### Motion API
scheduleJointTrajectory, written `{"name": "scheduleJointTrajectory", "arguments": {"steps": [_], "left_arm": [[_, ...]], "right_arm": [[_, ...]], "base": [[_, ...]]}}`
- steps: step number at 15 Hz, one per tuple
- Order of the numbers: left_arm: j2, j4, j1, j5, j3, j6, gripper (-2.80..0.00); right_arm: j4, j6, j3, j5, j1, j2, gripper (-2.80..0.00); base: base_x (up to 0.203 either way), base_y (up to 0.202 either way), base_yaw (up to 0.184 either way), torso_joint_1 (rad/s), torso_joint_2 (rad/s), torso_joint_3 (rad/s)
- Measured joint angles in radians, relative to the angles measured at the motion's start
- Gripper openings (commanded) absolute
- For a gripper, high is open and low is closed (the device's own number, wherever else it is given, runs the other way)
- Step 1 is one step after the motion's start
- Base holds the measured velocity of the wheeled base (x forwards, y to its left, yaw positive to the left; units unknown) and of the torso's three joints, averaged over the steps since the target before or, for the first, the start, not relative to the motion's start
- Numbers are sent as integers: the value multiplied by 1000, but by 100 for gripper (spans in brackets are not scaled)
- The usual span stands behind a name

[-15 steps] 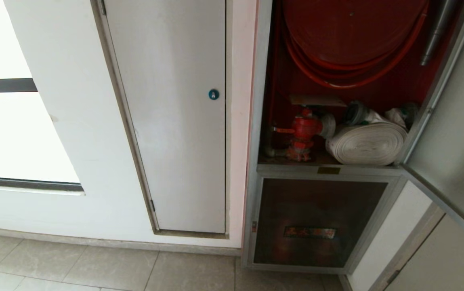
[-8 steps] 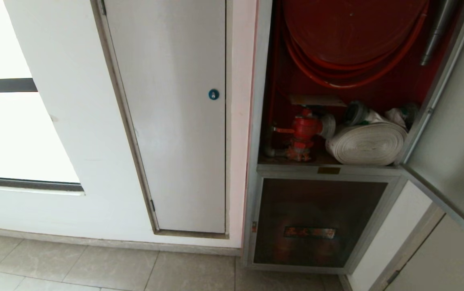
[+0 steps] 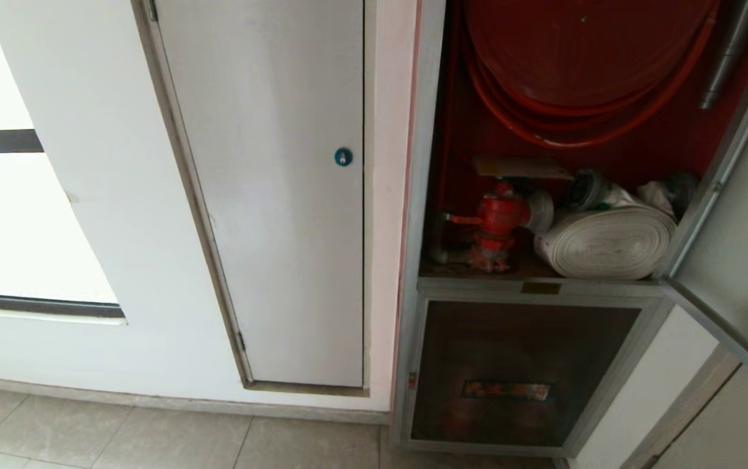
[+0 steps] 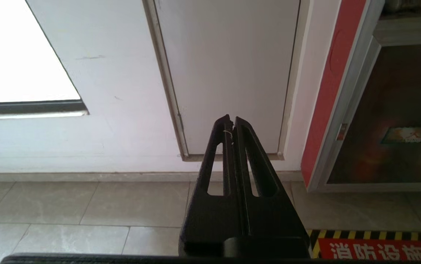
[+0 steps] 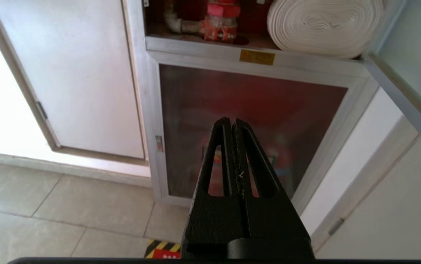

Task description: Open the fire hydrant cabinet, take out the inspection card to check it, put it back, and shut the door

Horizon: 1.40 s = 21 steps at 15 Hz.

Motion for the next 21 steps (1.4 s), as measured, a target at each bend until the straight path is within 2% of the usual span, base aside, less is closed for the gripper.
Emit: {"name": "scheduleJointTrajectory", "arguments": {"steps": [21], "left_arm": [[1,1,0,0,0,0,-280]], "right_arm": [[1,1,0,-1,0,0,-280]], "base": [[197,0,-1,3,3,2]]}}
